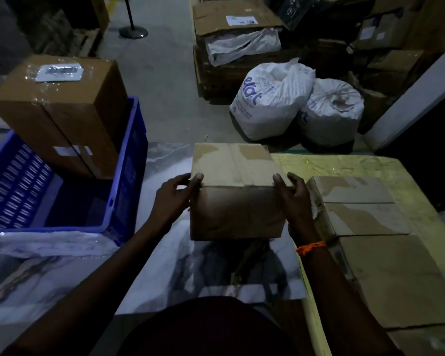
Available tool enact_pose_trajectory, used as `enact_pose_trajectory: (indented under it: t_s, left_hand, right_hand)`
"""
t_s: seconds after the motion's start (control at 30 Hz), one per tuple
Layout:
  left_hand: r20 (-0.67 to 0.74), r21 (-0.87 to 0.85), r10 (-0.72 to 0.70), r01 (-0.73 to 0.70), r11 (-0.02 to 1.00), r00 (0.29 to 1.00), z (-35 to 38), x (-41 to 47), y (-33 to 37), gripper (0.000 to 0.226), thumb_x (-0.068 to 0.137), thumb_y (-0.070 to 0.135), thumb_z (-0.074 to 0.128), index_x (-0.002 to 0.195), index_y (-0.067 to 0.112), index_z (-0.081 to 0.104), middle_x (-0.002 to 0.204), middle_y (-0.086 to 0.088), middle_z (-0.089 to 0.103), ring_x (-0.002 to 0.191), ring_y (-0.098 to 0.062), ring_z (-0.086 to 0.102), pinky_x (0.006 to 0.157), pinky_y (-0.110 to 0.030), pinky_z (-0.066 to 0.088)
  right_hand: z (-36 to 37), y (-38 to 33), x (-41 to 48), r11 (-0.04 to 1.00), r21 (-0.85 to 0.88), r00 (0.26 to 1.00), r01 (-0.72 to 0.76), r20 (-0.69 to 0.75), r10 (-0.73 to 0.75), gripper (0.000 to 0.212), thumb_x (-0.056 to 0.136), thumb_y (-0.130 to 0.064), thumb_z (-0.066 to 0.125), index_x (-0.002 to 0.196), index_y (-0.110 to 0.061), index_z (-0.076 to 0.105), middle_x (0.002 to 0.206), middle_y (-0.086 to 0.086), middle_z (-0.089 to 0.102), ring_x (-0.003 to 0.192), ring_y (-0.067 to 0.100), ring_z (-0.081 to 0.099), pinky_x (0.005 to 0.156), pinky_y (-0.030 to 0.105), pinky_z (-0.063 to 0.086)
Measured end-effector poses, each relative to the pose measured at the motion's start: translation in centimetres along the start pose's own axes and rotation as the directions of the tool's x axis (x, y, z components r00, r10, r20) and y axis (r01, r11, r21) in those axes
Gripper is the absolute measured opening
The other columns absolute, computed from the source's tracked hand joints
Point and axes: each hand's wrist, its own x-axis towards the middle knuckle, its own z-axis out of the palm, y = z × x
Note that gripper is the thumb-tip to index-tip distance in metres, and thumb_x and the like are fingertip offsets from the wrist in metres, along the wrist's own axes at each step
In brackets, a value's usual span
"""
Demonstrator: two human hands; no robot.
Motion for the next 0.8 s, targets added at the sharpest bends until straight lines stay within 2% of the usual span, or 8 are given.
enact_pose_trajectory:
  t_s: [0.07, 0.13, 0.2, 0.37, 0.5, 0.57, 0.67, 0.8]
  left_hand:
    - [0.063, 0.090, -0.036, 0.031, 0.996, 0.997, 0.3, -0.9, -0.9, 0.058, 0.073, 0.078, 0.070, 0.114, 0.037, 0.072, 0.105, 0.020, 0.075, 0.093, -0.002, 0.072, 0.087, -0.039, 0.062]
    - [0.078, 0.151, -0.041, 0.029, 0.988, 0.996, 1.0, -1.9, -2.2, 0.045, 0.085, 0.056, 0.075, 0.120, 0.027, 0.072, 0.105, 0.014, 0.074, 0.082, 0.005, 0.070, 0.074, -0.022, 0.060]
    - [0.062, 0.208, -0.046, 0.032, 0.978, 0.997, 1.5, -2.7, -3.6, 0.034, 0.094, 0.034, 0.074, 0.123, 0.016, 0.071, 0.098, 0.013, 0.071, 0.070, 0.010, 0.067, 0.061, -0.011, 0.052]
    - [-0.018, 0.246, -0.114, 0.115, 0.963, 0.993, 1.3, -4.2, -7.1, 0.032, 0.090, 0.037, 0.076, 0.118, 0.021, 0.073, 0.110, 0.008, 0.074, 0.089, -0.005, 0.071, 0.085, -0.040, 0.062]
    - [0.008, 0.224, -0.137, 0.132, 0.966, 0.990, 0.5, -4.4, -8.1, 0.019, 0.089, 0.036, 0.078, 0.104, 0.030, 0.069, 0.105, 0.014, 0.072, 0.076, -0.006, 0.073, 0.082, -0.047, 0.063]
    - [0.007, 0.236, -0.127, 0.122, 0.964, 0.992, 0.6, -3.4, -7.7, 0.025, 0.090, 0.036, 0.077, 0.111, 0.025, 0.069, 0.110, 0.010, 0.071, 0.082, -0.011, 0.073, 0.084, -0.046, 0.062]
    - [0.026, 0.338, -0.052, 0.040, 0.940, 0.998, 1.2, -1.1, -5.9, 0.041, 0.094, 0.030, 0.073, 0.132, 0.017, 0.062, 0.122, 0.006, 0.066, 0.086, -0.003, 0.066, 0.079, -0.021, 0.055]
    - [0.067, 0.436, -0.030, -0.002, 0.900, 0.997, 2.1, 3.3, -3.5, 0.061, 0.096, 0.034, 0.070, 0.149, 0.015, 0.048, 0.143, -0.004, 0.060, 0.108, -0.022, 0.069, 0.093, -0.032, 0.051]
  right_hand:
    - [-0.4, 1.1, -0.8, 0.998, -0.058, 0.999, -0.035, 0.032, 0.037, 0.059, 0.093, -0.042, 0.073, 0.140, -0.010, 0.057, 0.125, -0.001, 0.058, 0.119, 0.016, 0.054, 0.095, 0.028, 0.048]
    - [-0.4, 2.9, -1.7, 0.990, -0.124, 0.994, -0.059, 0.080, 0.069, 0.048, 0.093, -0.034, 0.076, 0.131, -0.007, 0.065, 0.117, 0.000, 0.064, 0.113, 0.018, 0.060, 0.083, 0.018, 0.047]
    - [-0.2, 4.7, -2.7, 0.982, -0.178, 0.993, -0.062, 0.083, 0.078, 0.058, 0.088, -0.041, 0.080, 0.131, -0.005, 0.066, 0.119, 0.004, 0.068, 0.114, 0.021, 0.063, 0.087, 0.024, 0.050]
    - [-0.5, 6.9, -4.9, 0.978, -0.154, 0.985, -0.141, 0.082, 0.155, 0.050, 0.089, -0.028, 0.081, 0.133, -0.013, 0.063, 0.118, 0.000, 0.063, 0.111, 0.022, 0.062, 0.094, 0.043, 0.056]
    - [-1.0, 7.9, -5.4, 0.977, -0.154, 0.983, -0.149, 0.085, 0.164, 0.040, 0.091, -0.025, 0.079, 0.127, -0.018, 0.063, 0.111, 0.000, 0.065, 0.105, 0.024, 0.065, 0.089, 0.045, 0.058]
    - [-1.1, 7.4, -4.4, 0.976, -0.177, 0.983, -0.129, 0.110, 0.150, 0.036, 0.092, -0.022, 0.077, 0.125, -0.016, 0.063, 0.110, 0.001, 0.065, 0.104, 0.024, 0.065, 0.087, 0.040, 0.058]
    - [-0.2, 6.3, -1.7, 0.977, -0.206, 0.981, -0.061, 0.167, 0.097, 0.041, 0.092, -0.018, 0.077, 0.130, -0.011, 0.062, 0.114, 0.003, 0.066, 0.103, 0.020, 0.064, 0.088, 0.034, 0.054]
    - [2.1, 5.0, 3.1, 0.968, -0.247, 0.967, -0.046, 0.232, 0.105, 0.044, 0.092, -0.020, 0.077, 0.133, -0.010, 0.063, 0.118, 0.003, 0.070, 0.106, 0.018, 0.064, 0.093, 0.033, 0.053]
